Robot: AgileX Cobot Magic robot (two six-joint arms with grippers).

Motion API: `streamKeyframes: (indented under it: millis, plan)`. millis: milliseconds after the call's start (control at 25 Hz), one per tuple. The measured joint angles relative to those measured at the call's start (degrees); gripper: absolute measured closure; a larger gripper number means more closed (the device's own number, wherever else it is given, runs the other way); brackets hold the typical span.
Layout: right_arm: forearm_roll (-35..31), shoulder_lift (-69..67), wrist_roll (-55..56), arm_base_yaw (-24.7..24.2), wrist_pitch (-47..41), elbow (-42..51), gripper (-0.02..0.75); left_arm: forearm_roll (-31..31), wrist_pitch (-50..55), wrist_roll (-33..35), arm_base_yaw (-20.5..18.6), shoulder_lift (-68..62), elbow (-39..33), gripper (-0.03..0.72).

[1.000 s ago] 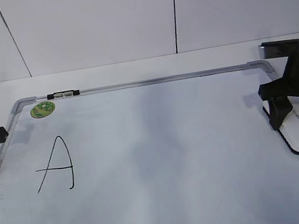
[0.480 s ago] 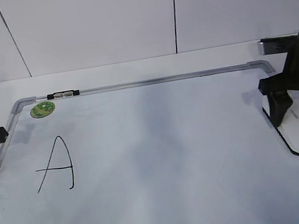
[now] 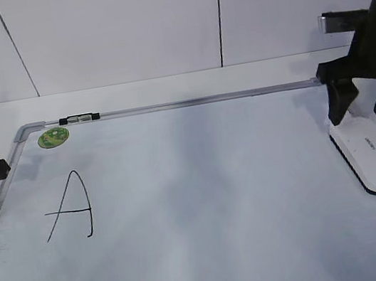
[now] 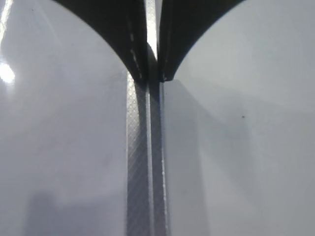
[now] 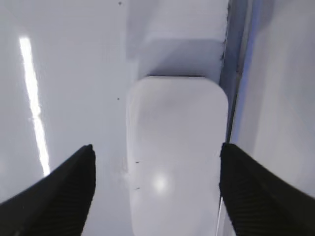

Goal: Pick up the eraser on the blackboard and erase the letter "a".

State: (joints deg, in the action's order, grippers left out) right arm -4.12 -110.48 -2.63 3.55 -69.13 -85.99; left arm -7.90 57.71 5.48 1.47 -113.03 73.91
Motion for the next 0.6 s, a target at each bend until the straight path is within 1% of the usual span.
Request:
streamKeyframes:
  millis: [80,280,400,480,600]
  plan:
    - [-0.87,0.0,0.45,0.0,0.0,-1.07,0.141,0.0,0.0,0.0,0.0,0.0,0.0,0.659]
    - [-6.92,1.28,0.89,0.0,-0.33,-1.3,0.144,0.0,0.13,0.0,0.0,0.0,0.0,0.659]
    - [-7.45,3.39,0.89,0.0,-0.42,-1.3,0.144,0.0,0.13,0.0,0.0,0.0,0.0,0.641]
    - [-7.24,5.23,0.89,0.0,-0.57,-1.3,0.144,0.0,0.38,0.0,0.0,0.0,0.0,0.596]
    - [-7.22,8.03,0.89,0.0,-0.83,-1.3,0.144,-0.26,0.96,0.0,0.0,-0.07,0.0,0.484]
